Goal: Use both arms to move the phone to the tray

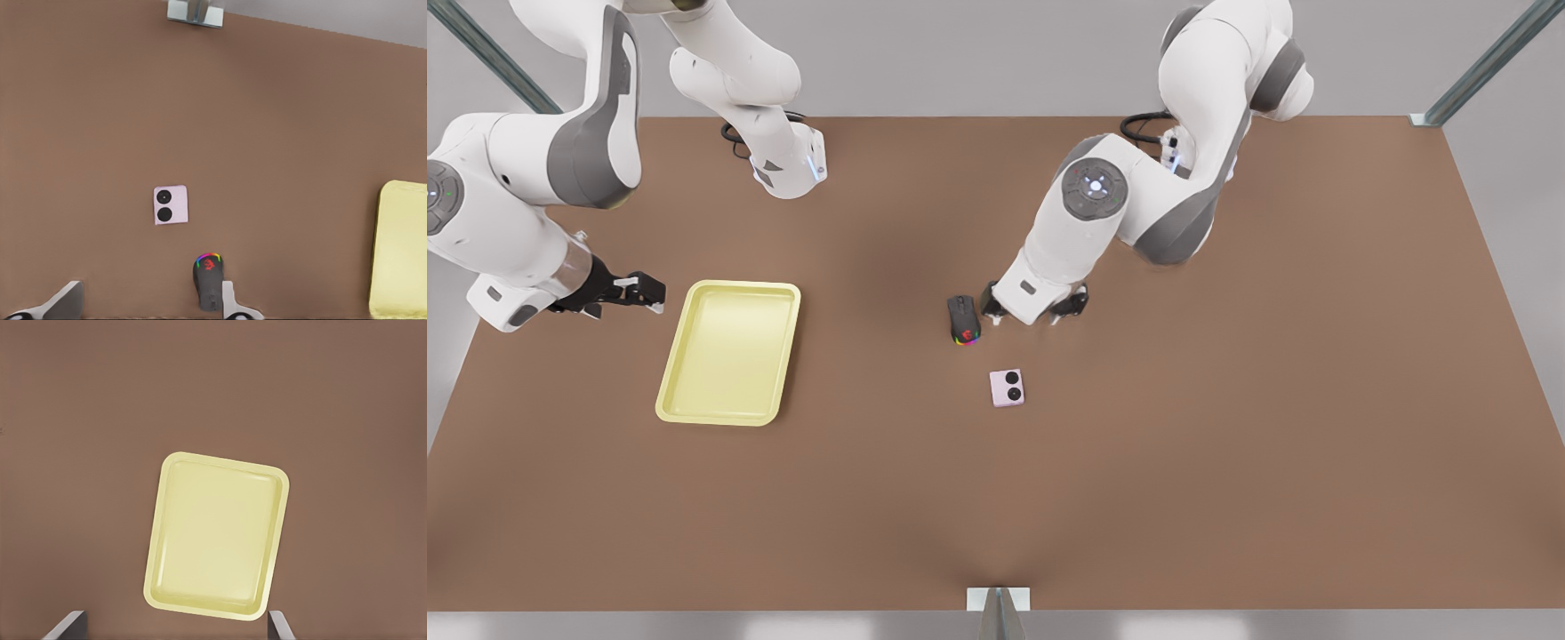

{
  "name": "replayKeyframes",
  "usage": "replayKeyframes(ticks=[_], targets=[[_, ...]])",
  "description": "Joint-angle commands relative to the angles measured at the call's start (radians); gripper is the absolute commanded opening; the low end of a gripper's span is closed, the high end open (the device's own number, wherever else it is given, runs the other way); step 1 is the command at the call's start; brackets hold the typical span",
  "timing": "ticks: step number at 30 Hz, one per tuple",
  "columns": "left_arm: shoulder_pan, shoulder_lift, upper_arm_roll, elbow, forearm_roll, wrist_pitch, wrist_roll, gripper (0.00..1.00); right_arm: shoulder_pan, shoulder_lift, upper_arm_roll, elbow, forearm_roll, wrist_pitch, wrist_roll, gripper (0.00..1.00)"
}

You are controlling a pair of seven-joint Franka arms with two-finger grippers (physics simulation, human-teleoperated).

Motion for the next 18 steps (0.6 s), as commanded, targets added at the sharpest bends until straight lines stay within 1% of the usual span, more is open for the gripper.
replayKeyframes(ticks=[1,3,4,5,6,8,10,12,13,15,16,18], targets=[[0.012,-0.022,0.001,0.004,-0.002,-0.263,0.38,1.0,0.0,0.0,0.0,0.0,0.001,-0.001,-0.001,1.0],[0.013,-0.02,0.003,-0.001,0.0,-0.277,0.389,1.0,0.008,0.0,0.008,0.016,0.002,0.001,-0.001,1.0],[0.013,-0.017,0.001,-0.001,0.0,-0.272,0.387,1.0,0.055,0.002,0.028,0.036,0.004,0.016,0.0,1.0],[0.013,-0.016,0.0,-0.001,-0.002,-0.269,0.387,1.0,0.144,0.139,0.029,0.063,-0.016,0.062,-0.01,1.0],[0.013,-0.013,0.0,-0.001,-0.002,-0.268,0.387,1.0,0.163,0.184,0.034,0.145,0.012,0.057,-0.009,1.0],[0.013,-0.01,0.0,-0.007,0.0,-0.266,0.387,1.0,0.221,0.23,0.036,0.172,0.018,0.079,-0.007,1.0],[0.013,-0.008,0.0,-0.011,-0.002,-0.266,0.389,1.0,0.224,0.275,0.08,0.235,0.018,0.1,0.022,1.0],[0.015,-0.008,0.0,-0.016,0.0,-0.266,0.39,1.0,0.306,0.324,0.082,0.232,0.018,0.105,0.319,1.0],[0.015,-0.007,0.001,-0.016,0.0,-0.266,0.392,1.0,0.333,0.367,0.082,0.232,0.018,0.188,0.421,1.0],[0.015,-0.008,0.001,-0.016,0.0,-0.266,0.392,1.0,0.396,0.459,0.08,0.234,0.01,0.277,0.505,1.0],[0.015,-0.008,0.001,-0.016,0.0,-0.266,0.392,1.0,0.447,0.494,0.08,0.234,0.007,0.309,0.651,1.0],[0.015,-0.007,0.001,-0.016,-0.002,-0.266,0.39,1.0,0.5,0.561,0.078,0.243,0.005,0.387,0.795,1.0]])
